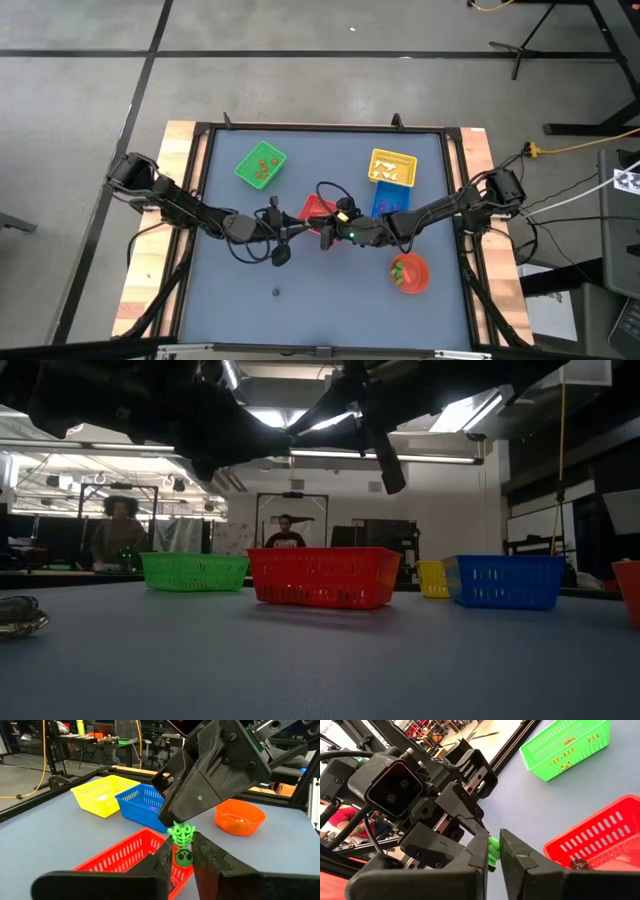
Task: Sort Halloween decoration
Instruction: Put the green skeleton toy into the orange bin
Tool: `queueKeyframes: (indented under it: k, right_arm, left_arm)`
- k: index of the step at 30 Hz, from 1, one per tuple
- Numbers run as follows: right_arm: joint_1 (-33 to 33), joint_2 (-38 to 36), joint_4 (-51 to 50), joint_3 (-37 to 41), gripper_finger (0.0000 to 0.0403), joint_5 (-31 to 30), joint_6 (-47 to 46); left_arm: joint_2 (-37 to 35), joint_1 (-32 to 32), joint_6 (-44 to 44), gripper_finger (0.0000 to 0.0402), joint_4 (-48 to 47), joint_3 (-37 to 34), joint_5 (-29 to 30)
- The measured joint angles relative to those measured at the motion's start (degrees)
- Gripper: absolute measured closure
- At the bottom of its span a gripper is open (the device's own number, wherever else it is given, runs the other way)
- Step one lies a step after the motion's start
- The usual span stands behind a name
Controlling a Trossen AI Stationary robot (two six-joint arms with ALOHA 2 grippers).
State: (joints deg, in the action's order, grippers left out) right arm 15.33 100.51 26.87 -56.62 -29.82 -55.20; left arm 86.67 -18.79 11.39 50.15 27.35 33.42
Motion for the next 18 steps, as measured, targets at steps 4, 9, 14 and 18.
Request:
queueKeyframes:
  k: [4, 9, 14, 18]
  right_arm:
    - [0.0, 0.0, 0.0, 0.0, 0.0370, 0.9, 0.0]
    - [0.0, 0.0, -0.2, 0.0, 0.0370, 1.0, 0.2]
    - [0.0, 0.0, -3.0, 0.0, 0.0370, 3.6, 2.2]
    - [0.0, 0.0, -4.8, 0.0, 0.0370, 6.9, 5.4]
  left_arm:
    - [0.0, 0.0, 0.0, 0.0342, 0.0, 0.0, -0.2]
    - [0.0, 0.0, 0.0, 0.0302, 0.1, 0.0, -0.1]
    - [0.0, 0.0, 0.0, 0.0258, -0.7, 0.0, -0.2]
    - [0.0, -0.2, 0.1, 0.0228, -1.9, 0.0, -3.1]
